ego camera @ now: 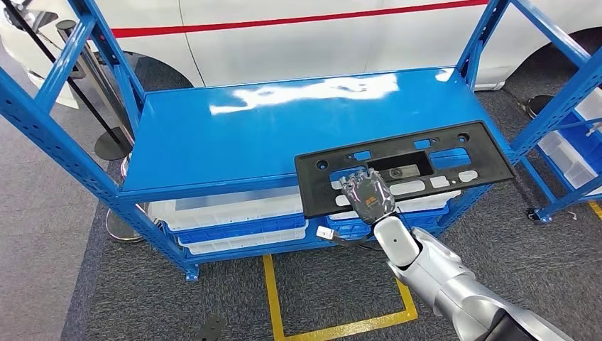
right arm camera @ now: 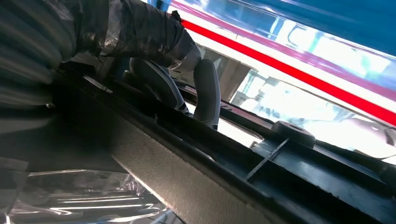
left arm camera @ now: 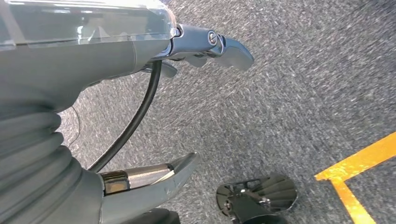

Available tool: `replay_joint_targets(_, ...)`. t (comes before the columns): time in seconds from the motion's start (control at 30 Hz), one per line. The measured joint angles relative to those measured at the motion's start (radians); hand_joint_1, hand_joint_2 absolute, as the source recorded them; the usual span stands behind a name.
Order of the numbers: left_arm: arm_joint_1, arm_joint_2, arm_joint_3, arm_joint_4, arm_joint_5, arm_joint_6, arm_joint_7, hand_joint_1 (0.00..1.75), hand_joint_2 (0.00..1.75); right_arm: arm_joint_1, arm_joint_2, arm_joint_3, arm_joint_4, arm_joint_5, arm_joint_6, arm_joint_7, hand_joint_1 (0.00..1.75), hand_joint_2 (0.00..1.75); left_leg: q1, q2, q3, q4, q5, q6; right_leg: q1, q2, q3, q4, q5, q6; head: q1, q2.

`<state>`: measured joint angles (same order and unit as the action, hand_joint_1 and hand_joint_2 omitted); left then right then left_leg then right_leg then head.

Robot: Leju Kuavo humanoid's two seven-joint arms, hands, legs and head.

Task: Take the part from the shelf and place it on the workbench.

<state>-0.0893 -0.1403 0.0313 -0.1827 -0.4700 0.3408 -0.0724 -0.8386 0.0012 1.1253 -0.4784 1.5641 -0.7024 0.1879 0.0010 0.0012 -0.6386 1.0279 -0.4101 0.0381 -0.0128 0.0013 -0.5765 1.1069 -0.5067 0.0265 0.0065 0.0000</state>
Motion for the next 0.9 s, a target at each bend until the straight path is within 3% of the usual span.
replay_joint_targets(0.07,0.000,0.000,0.000,0.000,-0.002,0.002,0.001,0.00,1.75,0.000,0.000,-0.016,0.000,0.000,0.000,-0.007,1.75,1.75,-0.001,0.000,-0.010,0.005,0.011,-0.012,0.006,0.001,0.030,-0.062,-0.005,-0.012,0.000,0.000)
replay_joint_targets(0.13,0.002,0.000,0.001,0.000,-0.004,0.003,0.002,0.00,1.75,0.001,0.000,-0.031,0.000,0.000,0.000,-0.013,1.75,1.75,-0.001,-0.002,-0.015,0.004,0.022,-0.024,0.005,-0.001,0.023,-0.070,0.008,-0.027,0.000,0.000)
replay_joint_targets(0.17,0.003,0.000,0.002,0.000,-0.006,0.003,0.003,0.00,1.75,0.001,0.000,-0.036,0.000,0.000,0.000,-0.014,1.75,1.75,-0.001,-0.003,-0.022,0.009,0.013,-0.030,0.002,-0.002,0.018,-0.075,0.017,-0.036,0.000,0.000)
replay_joint_targets(0.23,0.005,0.001,0.003,0.000,-0.010,0.003,0.003,0.00,1.75,0.001,0.000,-0.045,0.000,0.000,0.000,-0.014,1.75,1.75,0.002,-0.004,-0.046,0.069,-0.052,-0.039,-0.004,-0.005,0.002,-0.083,0.039,-0.051,-0.002,0.000)
replay_joint_targets(0.3,0.005,0.001,0.003,0.000,-0.012,0.003,0.003,0.00,1.75,0.003,0.001,-0.054,0.000,0.000,0.000,-0.013,1.75,1.75,0.007,-0.004,-0.080,0.193,-0.144,-0.049,-0.003,-0.006,-0.022,-0.083,0.058,-0.056,-0.003,0.000)
replay_joint_targets(0.33,0.005,0.001,0.004,0.000,-0.012,0.003,0.003,0.00,1.75,0.005,0.001,-0.057,0.000,0.000,0.000,-0.012,1.75,1.75,0.009,-0.004,-0.090,0.249,-0.168,-0.052,-0.003,-0.007,-0.034,-0.082,0.067,-0.055,-0.003,0.000)
replay_joint_targets(0.4,0.006,0.001,0.004,0.000,-0.013,0.003,0.003,0.00,1.75,0.010,0.000,-0.061,0.000,0.000,0.000,-0.010,1.75,1.75,0.013,-0.004,-0.072,0.281,-0.155,-0.057,-0.004,-0.008,-0.058,-0.080,0.083,-0.052,-0.003,0.000)
replay_joint_targets(0.43,0.006,0.001,0.004,0.000,-0.014,0.003,0.003,0.00,1.75,0.012,0.000,-0.063,0.000,0.000,0.000,-0.010,1.75,1.75,0.014,-0.004,-0.048,0.260,-0.132,-0.058,-0.005,-0.008,-0.067,-0.078,0.090,-0.050,-0.003,0.000)
replay_joint_targets(0.5,0.005,0.001,0.004,0.000,-0.015,0.003,0.003,0.00,1.75,0.014,0.000,-0.068,0.000,0.000,0.000,-0.012,1.75,1.75,0.015,-0.004,0.029,0.156,-0.097,-0.057,-0.006,-0.008,-0.082,-0.073,0.100,-0.043,-0.004,0.000)
replay_joint_targets(0.57,0.003,0.001,0.004,0.000,-0.017,0.003,0.003,0.00,1.75,0.015,0.000,-0.077,0.000,0.000,0.000,-0.016,1.75,1.75,0.011,-0.005,0.111,0.033,-0.098,-0.051,-0.006,-0.008,-0.094,-0.068,0.112,-0.032,-0.003,0.000)
replay_joint_targets(0.6,0.003,0.001,0.004,0.000,-0.017,0.003,0.003,0.00,1.75,0.016,0.000,-0.080,0.000,0.000,0.000,-0.017,1.75,1.75,0.009,-0.006,0.134,-0.005,-0.105,-0.046,-0.005,-0.008,-0.097,-0.068,0.120,-0.025,-0.003,0.000)
replay_joint_targets(0.67,0.004,0.002,0.004,0.000,-0.018,0.003,0.003,0.00,1.75,0.018,0.000,-0.084,0.000,0.000,0.000,-0.017,1.75,1.75,0.006,-0.007,0.132,-0.021,-0.102,-0.033,-0.004,-0.008,-0.100,-0.073,0.138,-0.010,-0.002,0.000)
replay_joint_targets(0.7,0.005,0.002,0.005,0.000,-0.018,0.003,0.003,0.00,1.75,0.019,-0.001,-0.084,0.000,0.000,0.000,-0.018,1.75,1.75,0.007,-0.005,0.126,-0.024,-0.092,-0.025,-0.005,-0.007,-0.105,-0.072,0.135,-0.004,-0.002,0.000)
replay_joint_targets(0.73,0.005,0.002,0.005,0.000,-0.019,0.003,0.003,0.00,1.75,0.019,-0.002,-0.085,0.000,0.000,0.000,-0.018,1.75,1.75,0.008,-0.003,0.117,-0.027,-0.080,-0.015,-0.006,-0.005,-0.114,-0.058,0.116,0.000,-0.001,0.000)
replay_joint_targets(0.77,0.005,0.002,0.005,0.000,-0.019,0.003,0.003,0.00,1.75,0.020,-0.003,-0.086,0.000,0.000,0.000,-0.017,1.75,1.75,0.009,-0.001,0.105,-0.030,-0.067,-0.006,-0.007,-0.004,-0.127,-0.026,0.078,0.003,0.000,0.000)
replay_joint_targets(0.83,0.004,0.002,0.006,0.000,-0.020,0.003,0.003,0.00,1.75,0.022,-0.005,-0.087,0.000,0.000,0.000,-0.013,1.75,1.75,0.007,0.002,0.078,-0.030,-0.044,0.005,-0.009,-0.003,-0.161,0.094,-0.023,0.006,0.001,0.000)
replay_joint_targets(0.87,0.005,0.002,0.006,0.000,-0.021,0.003,0.003,0.00,1.75,0.025,-0.006,-0.087,0.000,0.000,0.000,-0.010,1.75,1.75,0.005,0.002,0.064,-0.028,-0.034,0.006,-0.009,-0.003,-0.172,0.156,-0.053,0.007,0.001,0.000)
replay_joint_targets(0.9,0.005,0.003,0.006,0.000,-0.022,0.003,0.003,0.00,1.75,0.028,-0.006,-0.088,0.000,0.000,0.000,-0.009,1.75,1.75,0.003,0.002,0.049,-0.026,-0.024,0.007,-0.009,-0.003,-0.173,0.198,-0.060,0.008,0.001,0.000)
